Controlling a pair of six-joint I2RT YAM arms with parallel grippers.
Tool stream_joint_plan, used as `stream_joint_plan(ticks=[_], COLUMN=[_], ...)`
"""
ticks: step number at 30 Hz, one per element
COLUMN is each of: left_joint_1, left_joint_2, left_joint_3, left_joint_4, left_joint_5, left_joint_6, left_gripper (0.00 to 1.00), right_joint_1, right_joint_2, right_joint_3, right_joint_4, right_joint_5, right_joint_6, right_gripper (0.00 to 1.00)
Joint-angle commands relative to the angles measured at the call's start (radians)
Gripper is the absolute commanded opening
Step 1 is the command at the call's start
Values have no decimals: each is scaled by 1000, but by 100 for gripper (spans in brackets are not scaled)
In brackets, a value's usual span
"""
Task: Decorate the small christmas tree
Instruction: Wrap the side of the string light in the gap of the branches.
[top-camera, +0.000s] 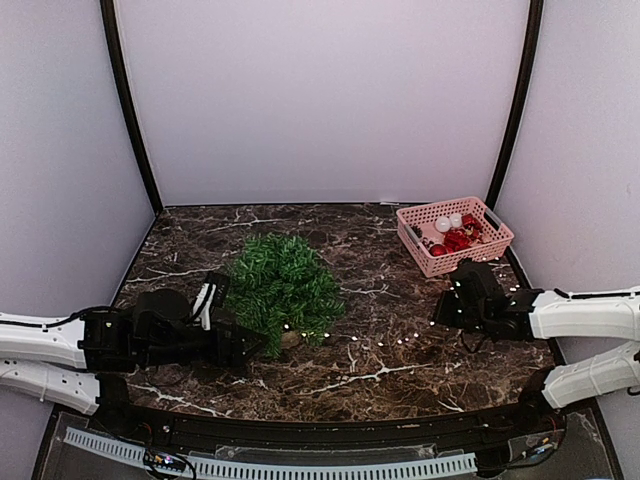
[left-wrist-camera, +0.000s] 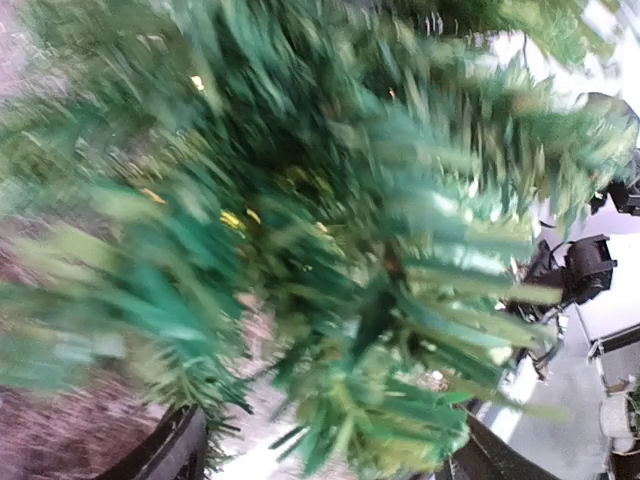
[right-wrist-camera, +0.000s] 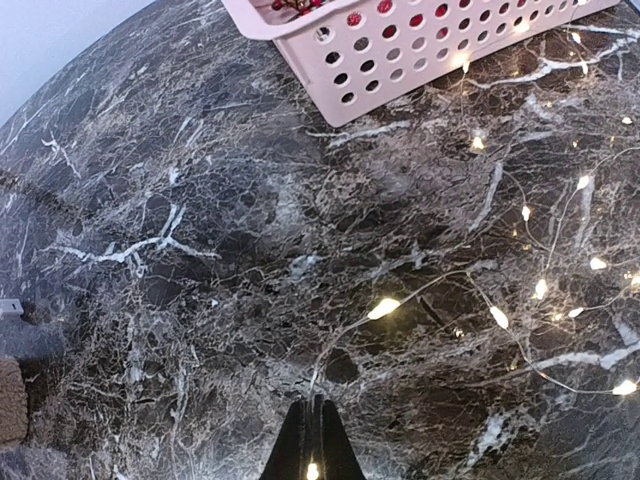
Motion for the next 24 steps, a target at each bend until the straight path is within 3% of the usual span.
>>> stream_joint_plan(ticks=[1,5,7,13,17,24], left_joint_1=[-32,-34,-34,-33,-19,40], left_joint_2=[85,154,168,151,156,99], left_joint_3=[15,35,40,21,68,28], left_joint_4=[95,91,80,78,-35,-78], left_joint_5=[19,6,-3,-29,-65,-46], left_joint_6=[-148,-165,-178,-144,-115,-54], left_gripper=[83,83,72,20,1,0], right_joint_1=[-4,-4,-3,-4,-3,-3], right_joint_2=[14,16,16,16,8,-42], right_joint_3=[-27,-36,-38,-47,-48,-47], right_joint_4=[97,128,134,144,143,95], right_joint_5=[-52,-66,-68,-60,-55,-9], right_joint_6=[31,31,31,29,31,42], right_gripper=[0,0,0,0,0,0])
